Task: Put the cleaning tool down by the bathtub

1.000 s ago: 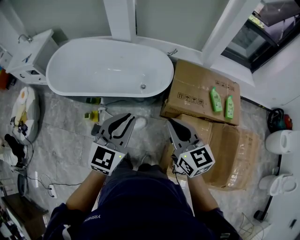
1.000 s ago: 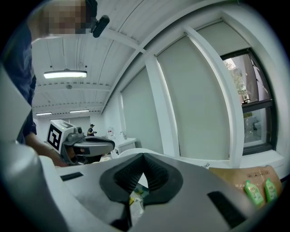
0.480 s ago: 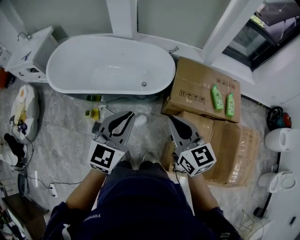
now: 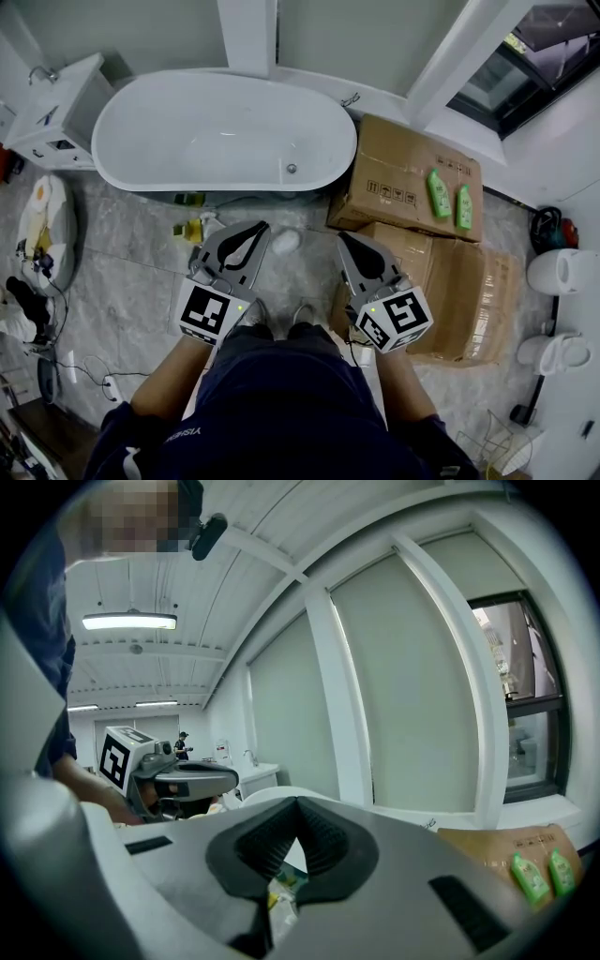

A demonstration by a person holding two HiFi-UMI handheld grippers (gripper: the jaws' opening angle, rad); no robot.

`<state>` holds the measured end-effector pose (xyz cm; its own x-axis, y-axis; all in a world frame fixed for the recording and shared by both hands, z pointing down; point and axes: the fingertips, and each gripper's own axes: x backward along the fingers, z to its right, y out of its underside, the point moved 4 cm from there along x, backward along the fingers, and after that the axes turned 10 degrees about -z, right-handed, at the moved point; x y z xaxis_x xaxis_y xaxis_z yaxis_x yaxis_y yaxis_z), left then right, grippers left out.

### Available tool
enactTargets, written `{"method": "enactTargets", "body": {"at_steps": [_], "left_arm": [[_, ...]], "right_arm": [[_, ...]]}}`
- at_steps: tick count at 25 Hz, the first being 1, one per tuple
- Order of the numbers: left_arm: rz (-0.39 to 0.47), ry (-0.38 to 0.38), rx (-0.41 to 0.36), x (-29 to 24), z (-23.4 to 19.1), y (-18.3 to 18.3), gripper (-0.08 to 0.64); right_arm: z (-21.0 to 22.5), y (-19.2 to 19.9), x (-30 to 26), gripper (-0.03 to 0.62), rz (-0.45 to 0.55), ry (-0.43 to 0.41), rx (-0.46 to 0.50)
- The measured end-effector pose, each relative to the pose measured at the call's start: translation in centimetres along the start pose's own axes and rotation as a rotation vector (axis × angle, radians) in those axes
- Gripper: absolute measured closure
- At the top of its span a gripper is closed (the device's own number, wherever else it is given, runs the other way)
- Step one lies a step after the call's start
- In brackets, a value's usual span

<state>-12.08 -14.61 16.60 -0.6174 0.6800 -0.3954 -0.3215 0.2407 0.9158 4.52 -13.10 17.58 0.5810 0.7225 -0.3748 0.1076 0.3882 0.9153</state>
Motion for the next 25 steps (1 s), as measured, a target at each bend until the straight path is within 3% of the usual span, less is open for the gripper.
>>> {"method": "enactTargets", "body": {"at_steps": [13,25], "left_arm": [[0.021,0.061,-0.019,1.8,-4.8,0.6,0.529],[0.031,0.097,-0.019,1.8,-6.0,1.1,0.529]], "right_arm": [[-3.3,-1.8,-3.5,0.589,0.012,0.044,-0.009],[-4.4,-1.6,-4.5,0.589,-0.01,0.063,0.003]]}}
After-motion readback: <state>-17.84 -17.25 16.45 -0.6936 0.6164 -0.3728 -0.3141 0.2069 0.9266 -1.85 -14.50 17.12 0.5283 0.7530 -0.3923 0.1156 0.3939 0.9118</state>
